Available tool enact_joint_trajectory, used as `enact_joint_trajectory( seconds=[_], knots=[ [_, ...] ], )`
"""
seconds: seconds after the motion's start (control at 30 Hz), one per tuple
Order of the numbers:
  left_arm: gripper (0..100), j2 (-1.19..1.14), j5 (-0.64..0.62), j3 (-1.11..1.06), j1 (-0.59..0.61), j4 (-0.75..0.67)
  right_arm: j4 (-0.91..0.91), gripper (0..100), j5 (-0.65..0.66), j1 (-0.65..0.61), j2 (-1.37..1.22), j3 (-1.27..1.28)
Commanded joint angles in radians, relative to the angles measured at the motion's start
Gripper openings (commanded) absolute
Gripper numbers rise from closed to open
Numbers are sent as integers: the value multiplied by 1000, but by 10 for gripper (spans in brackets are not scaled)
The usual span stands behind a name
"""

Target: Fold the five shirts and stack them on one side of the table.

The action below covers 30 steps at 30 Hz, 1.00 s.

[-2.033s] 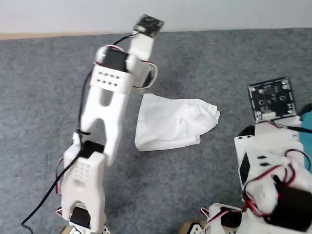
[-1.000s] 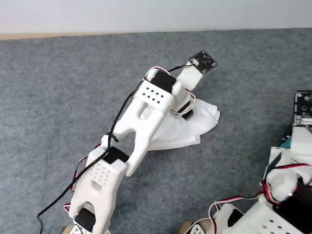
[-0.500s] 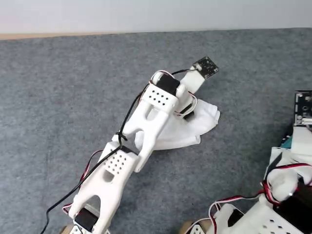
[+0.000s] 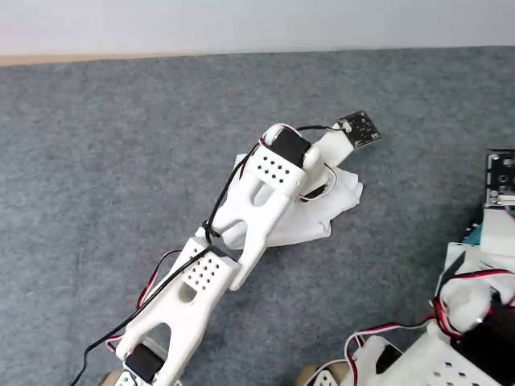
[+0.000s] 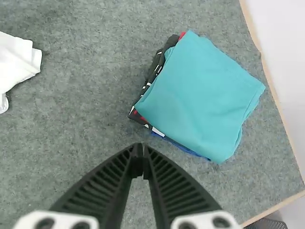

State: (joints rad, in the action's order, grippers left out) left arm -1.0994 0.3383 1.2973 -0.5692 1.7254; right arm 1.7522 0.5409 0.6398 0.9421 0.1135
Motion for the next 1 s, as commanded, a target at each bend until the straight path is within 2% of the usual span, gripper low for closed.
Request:
enact_joint_trajectory(
  seconds=[0.0,0.17,0.4,0.47,0.57,0.63,0.8,0.97],
  knots=[
    [6,114,0,33,-23,32,8,10,5,8,4,-6],
    [6,209,0,-62,-91,32,8,10,6,8,4,-6],
    [10,370,0,-357,-189,31,7,11,9,8,4,-6],
    [51,402,-2,-429,-190,29,7,11,9,8,1,-6],
    [184,456,-89,-504,-164,29,7,11,8,8,-4,-6],
    [236,491,-126,-526,-147,29,7,11,6,8,-4,-6],
    [231,565,-118,-530,-87,28,7,11,6,8,-4,-6],
    [205,571,-118,-538,44,-31,7,11,6,8,2,-6]
  ],
)
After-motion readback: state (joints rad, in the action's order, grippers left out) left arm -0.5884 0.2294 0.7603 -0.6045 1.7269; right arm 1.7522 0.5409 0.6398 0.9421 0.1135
